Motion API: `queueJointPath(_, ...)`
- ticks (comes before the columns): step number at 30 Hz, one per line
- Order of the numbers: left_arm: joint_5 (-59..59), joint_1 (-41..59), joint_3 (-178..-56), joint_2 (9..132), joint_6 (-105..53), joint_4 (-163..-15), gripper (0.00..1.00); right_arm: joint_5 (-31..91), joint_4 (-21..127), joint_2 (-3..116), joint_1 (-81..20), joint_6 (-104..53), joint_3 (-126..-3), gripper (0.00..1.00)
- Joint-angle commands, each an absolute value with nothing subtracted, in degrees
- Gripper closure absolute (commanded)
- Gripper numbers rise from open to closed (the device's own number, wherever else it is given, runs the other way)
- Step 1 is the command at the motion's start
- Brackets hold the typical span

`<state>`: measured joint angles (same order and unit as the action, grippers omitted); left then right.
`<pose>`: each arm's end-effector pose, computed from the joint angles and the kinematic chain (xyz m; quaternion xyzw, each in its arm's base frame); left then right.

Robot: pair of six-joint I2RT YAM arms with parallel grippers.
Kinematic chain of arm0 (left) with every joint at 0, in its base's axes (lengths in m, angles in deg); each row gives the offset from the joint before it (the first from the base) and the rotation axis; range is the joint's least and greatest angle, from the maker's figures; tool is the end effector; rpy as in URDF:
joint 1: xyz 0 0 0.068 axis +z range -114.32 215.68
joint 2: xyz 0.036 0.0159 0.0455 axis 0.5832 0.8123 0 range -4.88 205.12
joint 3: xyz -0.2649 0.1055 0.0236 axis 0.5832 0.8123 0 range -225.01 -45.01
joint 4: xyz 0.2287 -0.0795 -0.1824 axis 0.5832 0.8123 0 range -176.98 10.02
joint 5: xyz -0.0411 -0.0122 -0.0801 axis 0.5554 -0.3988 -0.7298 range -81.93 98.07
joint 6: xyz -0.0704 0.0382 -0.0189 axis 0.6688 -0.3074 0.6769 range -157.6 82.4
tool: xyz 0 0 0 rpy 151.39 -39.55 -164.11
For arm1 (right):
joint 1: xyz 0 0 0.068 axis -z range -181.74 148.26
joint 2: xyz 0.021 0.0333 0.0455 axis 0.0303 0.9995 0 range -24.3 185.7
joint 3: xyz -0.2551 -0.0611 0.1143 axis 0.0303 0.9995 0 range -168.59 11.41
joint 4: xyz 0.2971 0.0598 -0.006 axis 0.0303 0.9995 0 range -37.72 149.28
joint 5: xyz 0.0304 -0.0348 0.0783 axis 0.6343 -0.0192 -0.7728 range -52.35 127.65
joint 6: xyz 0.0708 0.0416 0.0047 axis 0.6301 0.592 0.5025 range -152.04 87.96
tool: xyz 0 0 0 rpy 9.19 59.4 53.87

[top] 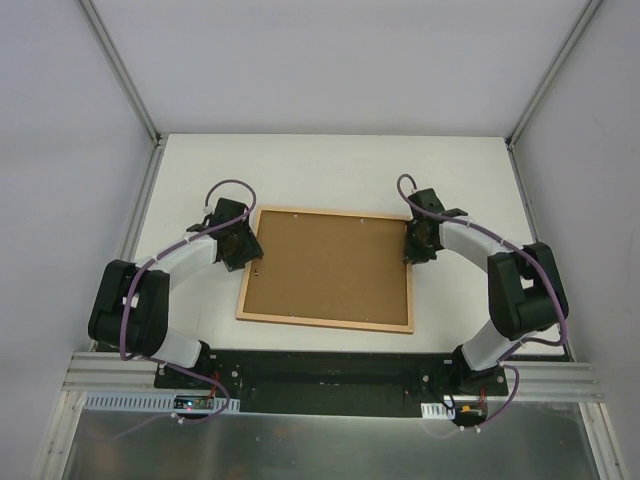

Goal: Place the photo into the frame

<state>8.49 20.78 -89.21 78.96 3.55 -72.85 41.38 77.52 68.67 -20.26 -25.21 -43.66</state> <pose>0.3259 -0.0861 0.1340 -0.2169 0.9253 -0.1429 0.2762 0.3477 0.1116 0.1309 -0.0915 0.9678 0.0201 0.2334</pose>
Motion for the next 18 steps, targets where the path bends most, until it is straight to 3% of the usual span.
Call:
queueJointPath(1, 9.73, 18.02, -88.08, 74.59, 3.89, -71.96, 0.48, 43.54, 78.03, 71.06, -19.32, -23.51, -44.48, 0.99)
queueJointPath(7, 16.94, 15.47, -86.50, 71.77, 3.71, -67.12, 0.46, 42.84, 78.74, 70.97, -19.05, -24.21, -45.72, 0.99)
queueJointPath(18, 16.07, 14.76, -83.85, 73.43, 0.99, -67.29, 0.45, 42.40, 78.30, 70.71, -18.96, -24.57, -45.45, 0.99)
